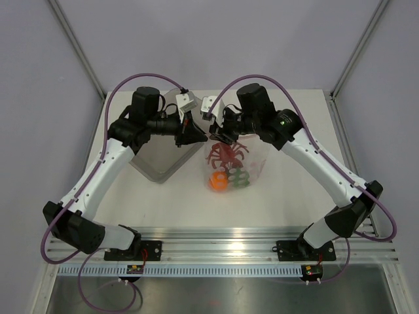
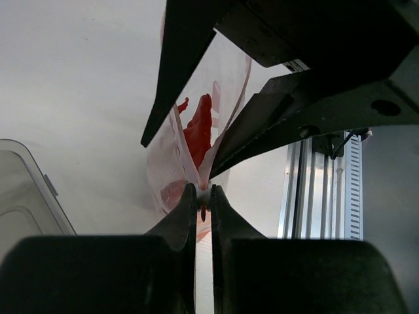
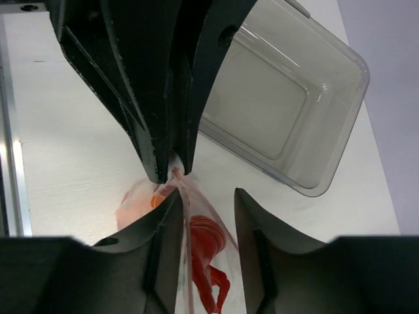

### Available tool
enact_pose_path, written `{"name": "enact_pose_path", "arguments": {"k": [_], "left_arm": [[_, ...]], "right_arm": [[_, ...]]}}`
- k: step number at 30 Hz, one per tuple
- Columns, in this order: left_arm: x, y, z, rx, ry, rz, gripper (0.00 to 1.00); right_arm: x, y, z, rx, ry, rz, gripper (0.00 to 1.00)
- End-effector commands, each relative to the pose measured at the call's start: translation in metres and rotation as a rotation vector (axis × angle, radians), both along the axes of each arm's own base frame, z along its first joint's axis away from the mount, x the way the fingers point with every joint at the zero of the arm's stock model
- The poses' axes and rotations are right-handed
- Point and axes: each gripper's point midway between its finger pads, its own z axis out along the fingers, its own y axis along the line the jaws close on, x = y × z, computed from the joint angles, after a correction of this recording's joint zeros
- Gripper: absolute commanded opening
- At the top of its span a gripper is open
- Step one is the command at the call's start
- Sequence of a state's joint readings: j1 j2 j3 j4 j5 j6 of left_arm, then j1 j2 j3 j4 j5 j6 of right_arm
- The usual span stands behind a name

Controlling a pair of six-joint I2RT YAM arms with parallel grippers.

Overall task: Place the food in the zip-top bag and seal the zipper
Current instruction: Zip the zipper food storage bag at the center of the board.

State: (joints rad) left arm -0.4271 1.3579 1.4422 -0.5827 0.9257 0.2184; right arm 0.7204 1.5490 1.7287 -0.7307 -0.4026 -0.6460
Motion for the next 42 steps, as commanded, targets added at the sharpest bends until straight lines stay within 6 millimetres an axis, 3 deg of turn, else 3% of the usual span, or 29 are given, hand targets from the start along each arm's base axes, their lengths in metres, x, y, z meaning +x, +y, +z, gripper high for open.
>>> {"name": "enact_pose_path", "arguments": {"k": [1,2,5,14,22,28,42], "left_arm": [[-0.003,-0.005,0.026,-0.046,-0.085,-0.048,0.0],[-0.003,-0.005,0.025,-0.045,-0.082,-0.046,0.0],[-0.001,-0.004,0.023,-0.036,-0.081,-0.033,0.0],[0.004,0.002,0.01,0.013,-0.076,0.003,0.0],[0.007,0.013,0.014,0.005,-0.095,0.04,0.0],[0.008,0.021,0.018,0.01,-0.113,0.053,0.0],[0.01,0.027,0.002,0.025,-0.085,0.072,0.0]], "right_arm": [[0.001,0.003,0.034,0.052,-0.085,0.005,0.4],[0.0,0.002,0.035,0.055,-0.085,0.004,0.25],[-0.001,0.0,0.037,0.071,-0.09,-0.007,0.0],[-0.012,-0.012,0.039,0.104,-0.11,-0.03,0.0],[-0.024,-0.023,0.032,0.112,-0.106,-0.038,0.0],[-0.032,-0.024,0.031,0.137,-0.091,-0.027,0.0],[-0.037,-0.026,0.022,0.154,-0.066,-0.038,0.0]]}}
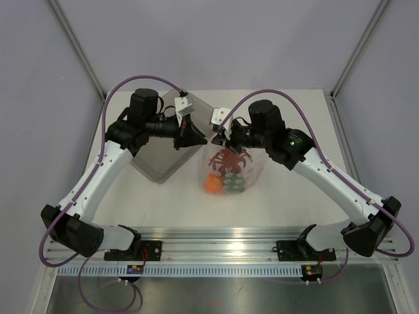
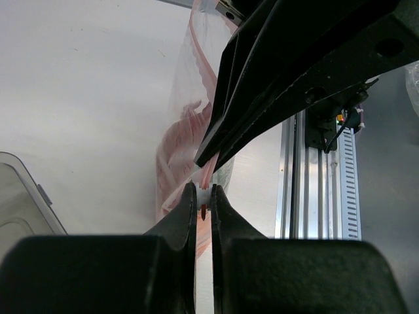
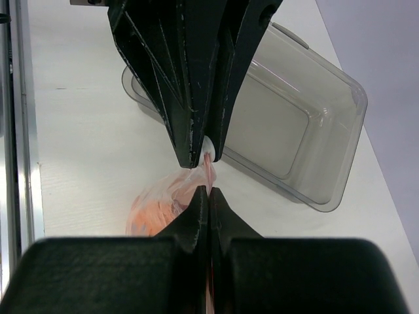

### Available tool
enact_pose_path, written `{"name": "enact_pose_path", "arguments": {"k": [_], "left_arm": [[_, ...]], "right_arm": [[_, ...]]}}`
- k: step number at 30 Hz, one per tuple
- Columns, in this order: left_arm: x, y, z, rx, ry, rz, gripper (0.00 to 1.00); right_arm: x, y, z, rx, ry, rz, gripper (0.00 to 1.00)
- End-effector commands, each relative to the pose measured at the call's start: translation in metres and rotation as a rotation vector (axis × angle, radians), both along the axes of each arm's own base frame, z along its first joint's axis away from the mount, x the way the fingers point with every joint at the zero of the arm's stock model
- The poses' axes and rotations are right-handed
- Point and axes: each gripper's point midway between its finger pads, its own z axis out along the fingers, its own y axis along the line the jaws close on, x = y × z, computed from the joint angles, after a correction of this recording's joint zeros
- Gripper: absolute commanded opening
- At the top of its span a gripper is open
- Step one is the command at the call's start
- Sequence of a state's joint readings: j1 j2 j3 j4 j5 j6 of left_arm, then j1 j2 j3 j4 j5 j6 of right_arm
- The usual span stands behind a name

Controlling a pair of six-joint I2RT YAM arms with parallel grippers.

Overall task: Place the food in the zip-top bag and seal the zipper
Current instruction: Zip the zipper food storage bag at the center of the board.

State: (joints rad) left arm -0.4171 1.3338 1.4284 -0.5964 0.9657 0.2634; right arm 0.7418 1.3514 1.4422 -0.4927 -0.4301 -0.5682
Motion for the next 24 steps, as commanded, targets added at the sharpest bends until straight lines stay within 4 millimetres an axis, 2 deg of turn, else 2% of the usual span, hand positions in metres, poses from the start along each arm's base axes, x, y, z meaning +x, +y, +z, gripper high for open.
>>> {"name": "enact_pose_path", "arguments": {"k": [1,12,18,19,20,23,24], "left_arm": [[0.02,0.024,-0.001,0.036,-0.055,0.115,0.0],[0.026,0.03,-0.012,0.055,-0.036,0.14,0.0],[0.033,0.026,-0.004,0.02,-0.036,0.158,0.01],[0.031,0.023,0.0,-0.002,-0.024,0.143,0.06],[0.03,0.022,0.003,-0.009,-0.024,0.137,0.24],[0.033,0.023,0.008,-0.012,-0.031,0.157,0.42],[0.032,0.025,0.009,-0.012,-0.039,0.168,0.51]], "right_arm": [[-0.007,-0.021,0.019,0.021,-0.025,-0.053,0.0],[-0.004,-0.028,0.014,0.023,-0.021,-0.09,0.0],[-0.007,-0.027,0.015,0.037,-0.011,-0.074,0.0],[-0.008,-0.026,0.016,0.044,-0.007,-0.07,0.0],[-0.008,-0.025,0.016,0.049,-0.004,-0.071,0.0],[-0.007,-0.023,0.021,0.069,-0.014,-0.073,0.0],[-0.006,-0.024,0.022,0.071,-0.017,-0.076,0.0]]}}
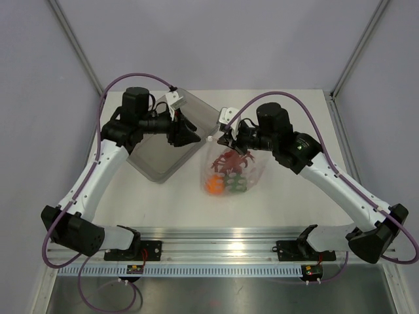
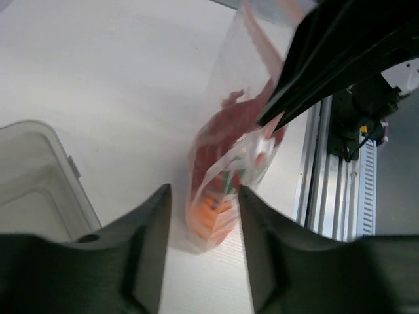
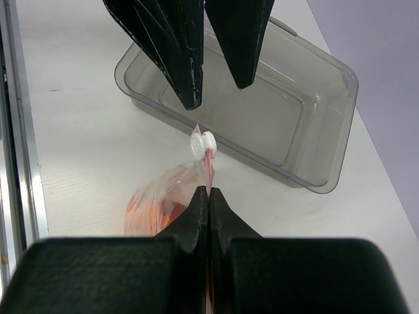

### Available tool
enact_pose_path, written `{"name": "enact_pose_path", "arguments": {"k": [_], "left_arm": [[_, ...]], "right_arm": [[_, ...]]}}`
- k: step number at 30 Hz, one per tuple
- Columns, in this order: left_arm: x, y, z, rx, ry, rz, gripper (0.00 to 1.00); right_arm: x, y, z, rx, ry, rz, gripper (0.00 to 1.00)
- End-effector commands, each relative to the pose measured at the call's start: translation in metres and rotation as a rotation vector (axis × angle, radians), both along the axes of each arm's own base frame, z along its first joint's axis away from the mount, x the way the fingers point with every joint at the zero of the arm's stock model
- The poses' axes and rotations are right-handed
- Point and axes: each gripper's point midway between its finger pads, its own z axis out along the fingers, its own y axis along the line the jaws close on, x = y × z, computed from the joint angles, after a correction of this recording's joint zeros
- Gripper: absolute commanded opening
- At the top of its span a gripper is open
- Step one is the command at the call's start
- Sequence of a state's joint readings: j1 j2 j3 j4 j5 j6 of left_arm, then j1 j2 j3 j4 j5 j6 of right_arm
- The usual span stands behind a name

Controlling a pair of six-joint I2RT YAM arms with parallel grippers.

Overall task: Place the food in the zip-top bag and seal the zipper
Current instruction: Zip the zipper food storage bag at the center of the board.

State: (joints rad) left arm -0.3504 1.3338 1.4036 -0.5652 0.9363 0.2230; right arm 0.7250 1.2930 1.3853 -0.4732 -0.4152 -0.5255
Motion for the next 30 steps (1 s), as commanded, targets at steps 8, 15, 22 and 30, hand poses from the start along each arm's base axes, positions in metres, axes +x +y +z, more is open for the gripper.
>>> {"name": "enact_pose_path", "arguments": {"k": [8,15,22,30], "left_arm": [[0.003,0.009,0.019,-0.133,-0.078,0.122,0.69],[-0.006,-0.012,0.004,-0.277,-0.09,0.15,0.71],[-0.009,-0.035,0.005,-0.3,-0.111,0.079,0.61],[-0.006,-0.042,0.009,-0.306,-0.105,0.052,0.49]], "right_arm": [[-0.002,-0.01,0.022,0.06,-0.03,-0.041,0.0],[-0.003,-0.008,0.023,0.073,-0.022,-0.035,0.0],[-0.004,-0.006,0.024,0.079,-0.012,-0.033,0.0],[-0.003,-0.007,0.023,0.073,-0.008,-0.04,0.0]]}}
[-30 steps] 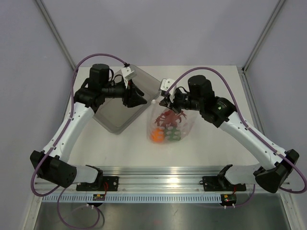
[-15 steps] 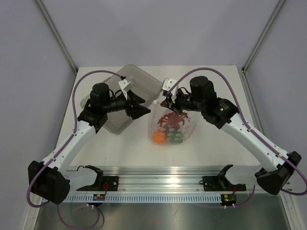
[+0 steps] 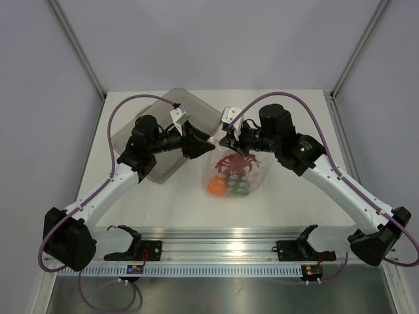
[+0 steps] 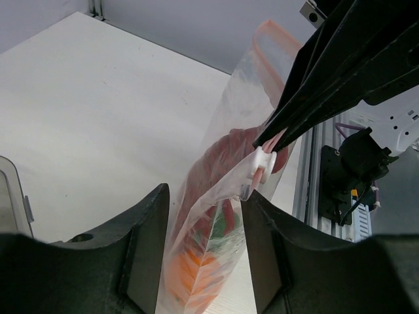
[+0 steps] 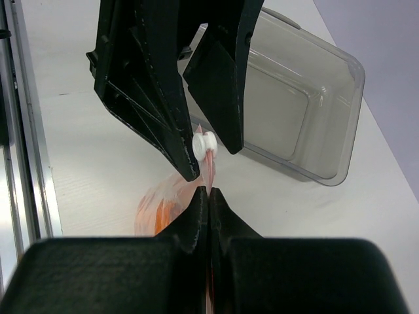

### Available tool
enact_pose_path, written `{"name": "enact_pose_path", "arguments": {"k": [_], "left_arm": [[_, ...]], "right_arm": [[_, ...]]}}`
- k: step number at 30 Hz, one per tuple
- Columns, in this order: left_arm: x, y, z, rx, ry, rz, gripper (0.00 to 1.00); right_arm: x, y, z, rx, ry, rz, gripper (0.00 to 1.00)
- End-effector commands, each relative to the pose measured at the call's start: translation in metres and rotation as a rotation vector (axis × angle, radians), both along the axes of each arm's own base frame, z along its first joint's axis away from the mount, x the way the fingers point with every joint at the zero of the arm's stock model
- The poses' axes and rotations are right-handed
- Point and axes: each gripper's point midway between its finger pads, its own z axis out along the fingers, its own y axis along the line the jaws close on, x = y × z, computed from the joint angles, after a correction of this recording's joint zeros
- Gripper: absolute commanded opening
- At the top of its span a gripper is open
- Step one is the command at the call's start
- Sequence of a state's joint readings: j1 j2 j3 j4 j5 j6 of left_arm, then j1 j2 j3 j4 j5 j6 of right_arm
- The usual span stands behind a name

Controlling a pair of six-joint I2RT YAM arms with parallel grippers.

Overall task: Place the food in the zip-top bag and seal the zipper
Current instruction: Zip the zipper food storage bag at the center of the board.

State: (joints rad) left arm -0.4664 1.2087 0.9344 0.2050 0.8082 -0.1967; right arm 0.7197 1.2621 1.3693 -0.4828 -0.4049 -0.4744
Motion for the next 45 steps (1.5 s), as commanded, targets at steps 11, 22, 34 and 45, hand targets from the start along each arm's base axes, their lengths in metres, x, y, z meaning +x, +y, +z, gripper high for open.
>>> {"name": "enact_pose_path", "arguments": {"k": [11,22,34,45], "left_arm": [[-0.002,-0.007,0.047,-0.088,-0.114,-0.033,0.39],[-0.005,-0.012,0.046,-0.089,-0.08,-0.074,0.38],[-0.01,-0.013,0.047,-0.085,-0.083,-0.106,0.33],[-0.021,-0.01,0.052,-0.091,-0.119,-0.136,0.0]], "right_arm": [[0.003,0.0,0.018,0.044,-0.039,-0.011,0.0],[0.002,0.002,0.013,0.034,-0.021,-0.001,0.0],[0.002,0.003,0.012,0.033,-0.014,0.001,0.0],[-0.002,0.004,0.046,0.088,-0.018,0.001,0.5]]}}
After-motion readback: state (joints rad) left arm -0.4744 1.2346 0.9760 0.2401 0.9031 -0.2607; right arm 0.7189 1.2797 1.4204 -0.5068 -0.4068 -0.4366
